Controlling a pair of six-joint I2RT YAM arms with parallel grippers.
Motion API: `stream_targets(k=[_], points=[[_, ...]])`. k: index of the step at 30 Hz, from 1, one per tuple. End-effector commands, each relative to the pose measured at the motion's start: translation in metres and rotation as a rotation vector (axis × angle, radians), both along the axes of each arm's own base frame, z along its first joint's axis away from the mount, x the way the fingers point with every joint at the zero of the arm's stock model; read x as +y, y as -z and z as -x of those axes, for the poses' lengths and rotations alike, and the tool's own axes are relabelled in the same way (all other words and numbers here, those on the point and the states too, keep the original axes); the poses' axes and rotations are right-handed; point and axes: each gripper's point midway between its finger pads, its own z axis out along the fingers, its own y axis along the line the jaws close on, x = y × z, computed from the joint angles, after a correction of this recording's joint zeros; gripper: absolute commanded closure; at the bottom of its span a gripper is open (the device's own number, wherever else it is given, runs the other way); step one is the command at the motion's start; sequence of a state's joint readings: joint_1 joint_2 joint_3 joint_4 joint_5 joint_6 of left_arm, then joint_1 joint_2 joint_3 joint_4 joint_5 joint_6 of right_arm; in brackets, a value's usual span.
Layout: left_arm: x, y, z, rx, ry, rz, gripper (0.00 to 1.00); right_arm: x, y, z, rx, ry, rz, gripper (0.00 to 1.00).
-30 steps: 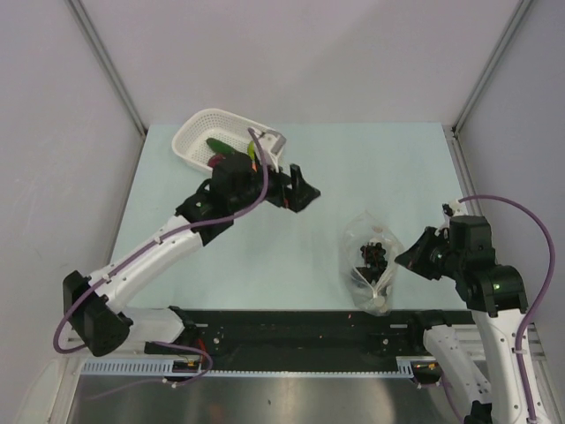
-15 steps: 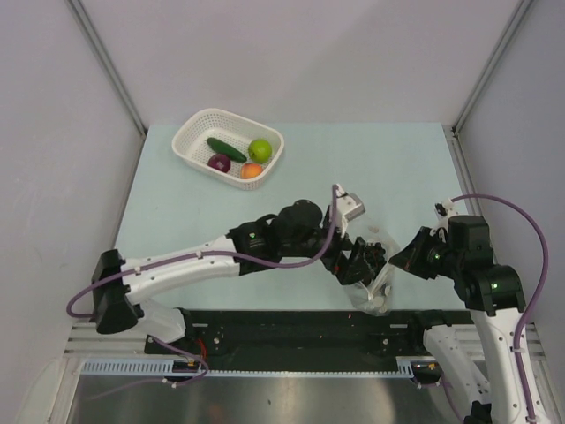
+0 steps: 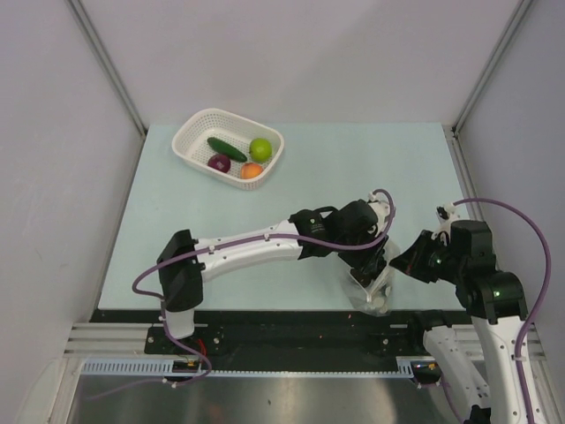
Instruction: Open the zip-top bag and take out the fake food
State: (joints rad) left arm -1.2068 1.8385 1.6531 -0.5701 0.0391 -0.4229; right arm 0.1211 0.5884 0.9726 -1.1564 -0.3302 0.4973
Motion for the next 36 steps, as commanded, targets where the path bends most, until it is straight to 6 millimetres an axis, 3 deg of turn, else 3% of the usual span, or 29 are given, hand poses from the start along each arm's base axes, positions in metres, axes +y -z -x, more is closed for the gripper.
stream_targets(k=[1, 6, 10, 14, 16, 20, 23, 28, 32, 36], points=[[0.006, -0.01, -0.001, 0.002, -0.033, 0.004, 0.47, -0.004, -0.002, 0.008, -0.018, -0.004, 0.021, 1.0], [0.003, 0.022, 0.004, 0.041, -0.016, -0.026, 0.46, -0.005, 0.001, 0.014, -0.008, 0.002, 0.023, 1.0], [-0.004, 0.056, 0.005, 0.082, -0.032, -0.056, 0.36, -0.006, 0.003, 0.017, 0.032, 0.039, 0.007, 1.0], [-0.009, 0.066, 0.0, 0.077, -0.044, -0.065, 0.28, -0.007, 0.001, 0.017, 0.063, 0.06, 0.006, 1.0], [-0.007, 0.066, -0.005, 0.062, -0.066, -0.078, 0.28, 0.001, -0.005, 0.014, 0.066, 0.004, -0.016, 1.0], [0.004, 0.052, -0.011, 0.017, -0.122, -0.032, 0.27, 0.038, -0.029, 0.016, 0.059, -0.193, -0.187, 1.0], [0.02, 0.048, -0.012, -0.006, -0.157, -0.03, 0.26, 0.05, -0.052, 0.014, 0.001, -0.249, -0.267, 1.0], [0.037, 0.051, -0.011, -0.002, -0.2, -0.044, 0.28, 0.067, -0.071, 0.015, -0.045, -0.335, -0.383, 1.0], [0.042, 0.047, -0.011, -0.011, -0.214, -0.033, 0.29, 0.069, -0.077, 0.012, -0.061, -0.34, -0.401, 1.0], [0.039, 0.056, -0.005, 0.014, -0.177, -0.058, 0.32, 0.06, -0.061, 0.008, -0.036, -0.275, -0.342, 1.0]])
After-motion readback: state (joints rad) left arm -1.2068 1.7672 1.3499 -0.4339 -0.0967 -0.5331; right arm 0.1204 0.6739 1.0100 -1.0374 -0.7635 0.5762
